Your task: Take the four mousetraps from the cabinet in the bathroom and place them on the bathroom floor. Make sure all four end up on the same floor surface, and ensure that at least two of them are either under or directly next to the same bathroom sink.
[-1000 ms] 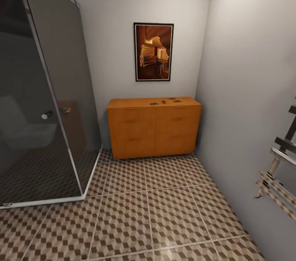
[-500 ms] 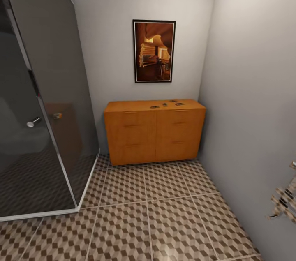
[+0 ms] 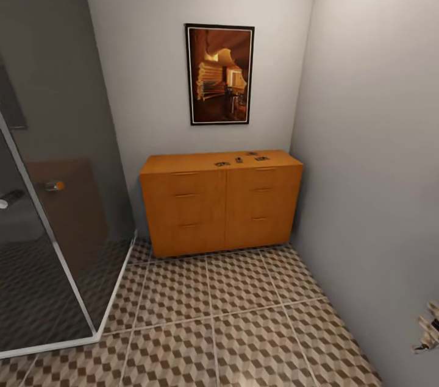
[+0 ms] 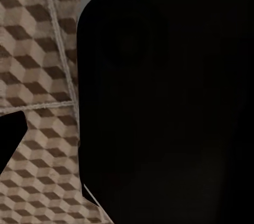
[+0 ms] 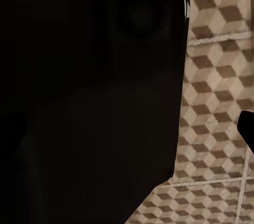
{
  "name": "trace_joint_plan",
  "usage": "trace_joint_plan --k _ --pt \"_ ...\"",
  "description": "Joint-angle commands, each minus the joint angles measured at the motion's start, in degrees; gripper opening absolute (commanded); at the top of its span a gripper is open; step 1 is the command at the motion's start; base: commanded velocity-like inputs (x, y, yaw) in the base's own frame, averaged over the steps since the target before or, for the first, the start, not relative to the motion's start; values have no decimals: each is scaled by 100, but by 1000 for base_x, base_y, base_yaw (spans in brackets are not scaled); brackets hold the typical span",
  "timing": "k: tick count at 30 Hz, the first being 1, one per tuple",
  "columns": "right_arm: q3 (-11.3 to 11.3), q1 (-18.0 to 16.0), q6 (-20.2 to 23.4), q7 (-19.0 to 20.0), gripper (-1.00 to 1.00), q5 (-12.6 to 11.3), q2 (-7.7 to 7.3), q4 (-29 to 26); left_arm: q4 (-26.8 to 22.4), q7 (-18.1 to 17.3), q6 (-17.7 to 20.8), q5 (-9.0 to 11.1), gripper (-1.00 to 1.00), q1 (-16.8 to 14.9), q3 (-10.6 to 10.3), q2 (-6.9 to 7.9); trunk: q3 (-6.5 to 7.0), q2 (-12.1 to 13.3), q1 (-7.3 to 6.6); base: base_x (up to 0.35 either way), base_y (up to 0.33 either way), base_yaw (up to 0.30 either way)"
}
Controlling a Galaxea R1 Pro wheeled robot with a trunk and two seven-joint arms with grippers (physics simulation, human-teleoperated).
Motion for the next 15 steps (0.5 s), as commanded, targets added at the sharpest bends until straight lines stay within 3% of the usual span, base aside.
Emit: trace_joint_plan --k 1,15 --pt "1 -2 -3 -1 100 4 0 0 2 1 -17 16 100 -1 1 0 -4 -2 3 323 0 -200" --pt "1 -2 -3 -1 100 6 0 0 2 1 -17 16 100 -1 1 -1 -4 -2 3 323 0 -223"
